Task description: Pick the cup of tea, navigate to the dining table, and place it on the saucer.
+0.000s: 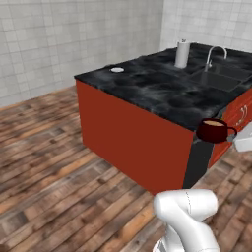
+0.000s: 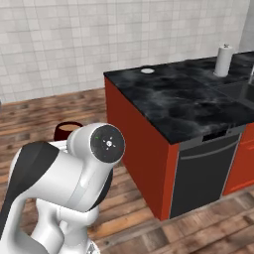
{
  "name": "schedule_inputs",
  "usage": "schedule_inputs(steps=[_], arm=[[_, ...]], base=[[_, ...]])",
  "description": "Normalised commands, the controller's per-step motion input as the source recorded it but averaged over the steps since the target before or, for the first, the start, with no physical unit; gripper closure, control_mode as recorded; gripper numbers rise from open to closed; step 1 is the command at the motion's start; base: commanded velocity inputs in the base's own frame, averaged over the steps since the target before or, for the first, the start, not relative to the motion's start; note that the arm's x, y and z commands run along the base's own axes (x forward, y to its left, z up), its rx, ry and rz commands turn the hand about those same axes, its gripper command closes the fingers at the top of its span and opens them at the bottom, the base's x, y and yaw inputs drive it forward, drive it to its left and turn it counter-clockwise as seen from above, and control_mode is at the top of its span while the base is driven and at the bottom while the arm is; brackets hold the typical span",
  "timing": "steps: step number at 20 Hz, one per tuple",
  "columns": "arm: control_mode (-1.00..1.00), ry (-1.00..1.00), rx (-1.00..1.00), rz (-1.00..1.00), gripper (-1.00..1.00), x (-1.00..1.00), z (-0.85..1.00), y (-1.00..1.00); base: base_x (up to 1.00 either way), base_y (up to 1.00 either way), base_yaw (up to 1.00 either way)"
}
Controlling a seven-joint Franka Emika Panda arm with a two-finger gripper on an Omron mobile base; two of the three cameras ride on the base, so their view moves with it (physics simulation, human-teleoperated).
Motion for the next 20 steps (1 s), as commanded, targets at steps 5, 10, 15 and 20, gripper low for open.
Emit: schedule_inputs(steps=[5, 10, 15, 20], arm=[[1.00, 0.00, 0.00, 0.00, 1.00, 0.00, 0.00, 0.00], [1.00, 0.00, 0.00, 0.00, 1.00, 0.00, 0.00, 0.00], [1.00, 0.00, 0.00, 0.00, 1.00, 0.00, 0.00, 0.00], [1.00, 0.00, 0.00, 0.00, 1.00, 0.00, 0.00, 0.00]], base=[[1.00, 1.00, -0.12], [1.00, 1.00, -0.07], [1.00, 1.00, -0.07], [1.00, 1.00, -0.09]])
